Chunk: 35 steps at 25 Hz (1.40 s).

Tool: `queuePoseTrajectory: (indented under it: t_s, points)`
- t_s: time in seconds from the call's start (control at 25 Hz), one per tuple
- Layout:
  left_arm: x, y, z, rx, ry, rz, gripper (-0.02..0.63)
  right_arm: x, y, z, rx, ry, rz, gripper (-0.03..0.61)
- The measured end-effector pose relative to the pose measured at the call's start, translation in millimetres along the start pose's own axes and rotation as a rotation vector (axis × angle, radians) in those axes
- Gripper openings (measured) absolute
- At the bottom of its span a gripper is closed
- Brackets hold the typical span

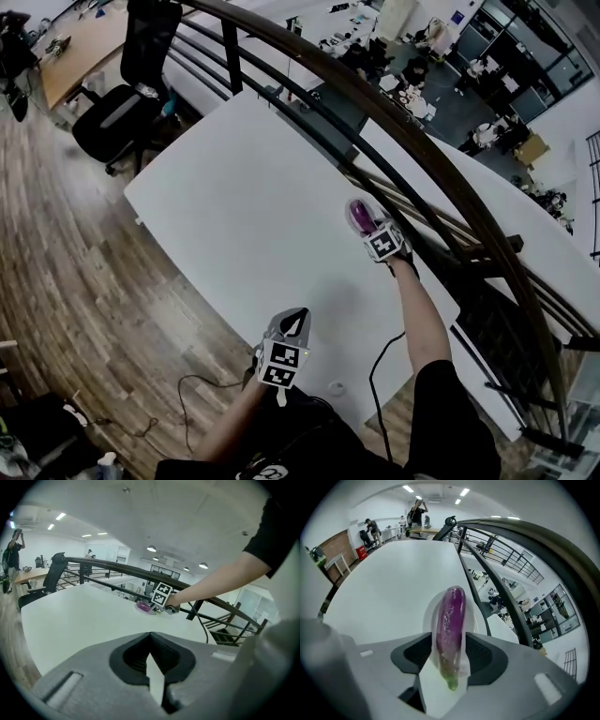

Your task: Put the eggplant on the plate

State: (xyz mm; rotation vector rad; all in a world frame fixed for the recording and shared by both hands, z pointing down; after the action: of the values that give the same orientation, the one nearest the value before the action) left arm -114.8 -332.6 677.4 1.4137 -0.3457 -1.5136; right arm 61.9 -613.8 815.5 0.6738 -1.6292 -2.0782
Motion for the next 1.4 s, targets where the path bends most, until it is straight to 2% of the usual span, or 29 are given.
queuePoseTrajectory:
  t_s: [0.04, 0.2, 0.28, 0.44, 0.56, 0.64, 0.76, 0.84, 0.92, 1.0, 1.16, 1.4]
  points:
    - [-6, -4, 0, 0.002, -0.009, 0.003, 0.005, -4, -1, 0, 0.001, 0.041, -0.028, 0.243]
    - [-16, -21, 1, 0.004, -0.032, -0.012, 0.005, -31, -47, 19, 0.041, 0.234, -0.216, 0.242]
    - [-14, -28, -2, -0.008, -0.032, -0.032, 0.005, -57, -86, 46, 0.082, 0.325, -0.358, 0.211]
    - [-2, -48, -31, -0.034, 0.016, -0.076, 0.005, -130, -186, 120, 0.185, 0.559, -0.65, 0.09]
    - [7, -65, -55, -0.046, 0.061, -0.128, 0.005, -178, -251, 169, 0.244, 0.782, -0.794, 0.018]
    - [13, -76, -68, -0.053, 0.077, -0.174, 0.005, -198, -282, 197, 0.242, 0.865, -0.838, 0.003]
    - [21, -81, -100, -0.08, 0.114, -0.218, 0.005, -219, -308, 228, 0.237, 0.915, -0.851, 0.002]
    - [27, -79, -122, -0.122, 0.176, -0.233, 0.005, -218, -320, 235, 0.259, 0.935, -0.893, 0.002]
    - [32, -83, -139, -0.164, 0.24, -0.245, 0.005, -211, -333, 238, 0.217, 0.892, -0.932, 0.002]
    - [34, -87, -149, -0.188, 0.281, -0.248, 0.005, -208, -335, 239, 0.137, 0.829, -0.923, 0.002]
    - [34, -81, -155, -0.195, 0.322, -0.221, 0.005, -212, -324, 236, 0.115, 0.847, -0.888, 0.002]
    - [42, -85, -142, -0.171, 0.342, -0.241, 0.005, -206, -326, 235, 0.109, 0.842, -0.9, 0.002]
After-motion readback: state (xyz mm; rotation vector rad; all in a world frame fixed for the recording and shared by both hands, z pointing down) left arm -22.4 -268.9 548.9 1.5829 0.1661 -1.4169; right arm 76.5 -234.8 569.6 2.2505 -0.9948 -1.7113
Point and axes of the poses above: the fingertips, and each gripper's own axes: y forward along the fingers, z to its left, x out of its top, the point moved 3 cm from there along -y, backward along the fingers, and after that the axes turned 14 degrees about z, right-handed, at the moved point
